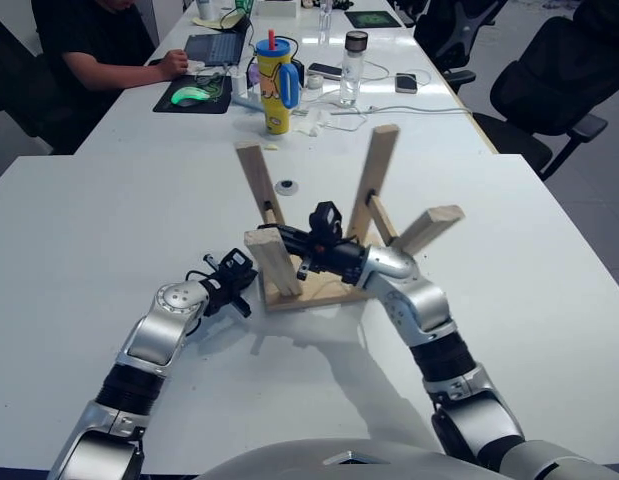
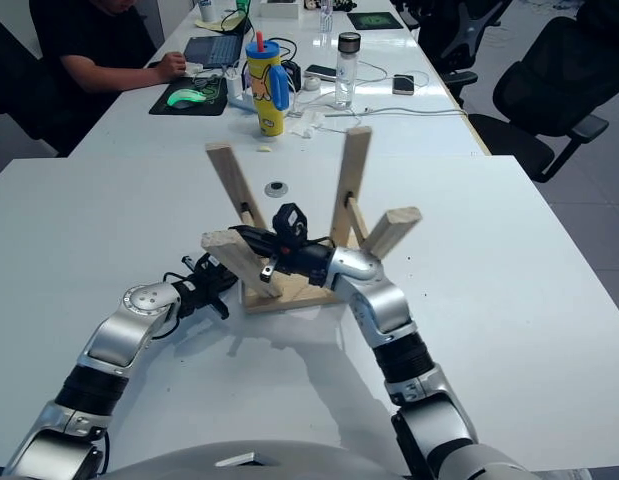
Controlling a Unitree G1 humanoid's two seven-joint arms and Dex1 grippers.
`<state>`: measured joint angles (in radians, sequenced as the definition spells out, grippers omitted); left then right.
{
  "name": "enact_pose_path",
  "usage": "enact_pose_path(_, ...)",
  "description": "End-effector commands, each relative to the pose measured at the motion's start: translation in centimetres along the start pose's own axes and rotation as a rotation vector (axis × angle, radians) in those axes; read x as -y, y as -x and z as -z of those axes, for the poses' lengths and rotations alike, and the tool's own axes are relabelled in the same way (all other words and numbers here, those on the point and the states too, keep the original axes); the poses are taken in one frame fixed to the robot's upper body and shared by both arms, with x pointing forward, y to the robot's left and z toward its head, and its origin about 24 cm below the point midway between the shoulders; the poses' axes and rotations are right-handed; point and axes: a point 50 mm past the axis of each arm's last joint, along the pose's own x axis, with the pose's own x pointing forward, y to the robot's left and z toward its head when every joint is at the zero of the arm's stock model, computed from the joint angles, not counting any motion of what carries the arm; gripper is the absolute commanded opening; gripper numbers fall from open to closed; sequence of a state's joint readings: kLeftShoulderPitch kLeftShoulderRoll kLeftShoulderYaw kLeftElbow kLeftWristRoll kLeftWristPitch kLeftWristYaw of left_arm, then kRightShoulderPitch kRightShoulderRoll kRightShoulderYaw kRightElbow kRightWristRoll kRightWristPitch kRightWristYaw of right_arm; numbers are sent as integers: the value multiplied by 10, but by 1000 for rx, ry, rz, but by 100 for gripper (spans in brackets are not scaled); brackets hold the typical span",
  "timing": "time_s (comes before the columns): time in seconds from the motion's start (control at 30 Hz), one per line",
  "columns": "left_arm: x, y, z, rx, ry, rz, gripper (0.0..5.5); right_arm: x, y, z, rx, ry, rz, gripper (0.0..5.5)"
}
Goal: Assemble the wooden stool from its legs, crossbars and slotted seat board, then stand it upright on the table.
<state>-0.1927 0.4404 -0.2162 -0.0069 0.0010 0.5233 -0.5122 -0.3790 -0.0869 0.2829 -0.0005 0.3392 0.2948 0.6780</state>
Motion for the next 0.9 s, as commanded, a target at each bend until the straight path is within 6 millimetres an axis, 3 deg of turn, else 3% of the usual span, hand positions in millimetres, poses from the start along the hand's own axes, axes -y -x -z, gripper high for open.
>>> enact_pose_path(0.03,-16,7,-1,30,12,-169,0,-5,12,5,18,-63,159,1)
enact_pose_path(0.13,-17,22,1,74,23,-294,0,-21,36,4,46,-147,246,1)
enact_pose_path(0.23,1,37,11,77,28,-307,0,-35,66,12,-18,-221,326,1)
enact_pose_path(0.4,35,53,30,14,58,-158,0,-49,123,36,-251,-236,430,1)
enact_pose_path(0.5,49,54,29,13,75,-64,0,-48,156,44,-312,-148,542,1)
enact_pose_path(0.63,55,49,28,-4,113,-38,0,-31,207,62,-395,-78,838,1)
enact_pose_path(0.73,56,41,28,-11,127,-32,0,-9,218,65,-420,-30,951,1)
enact_pose_path(0.9,66,37,36,-75,129,29,0,4,208,71,-420,-33,949,1)
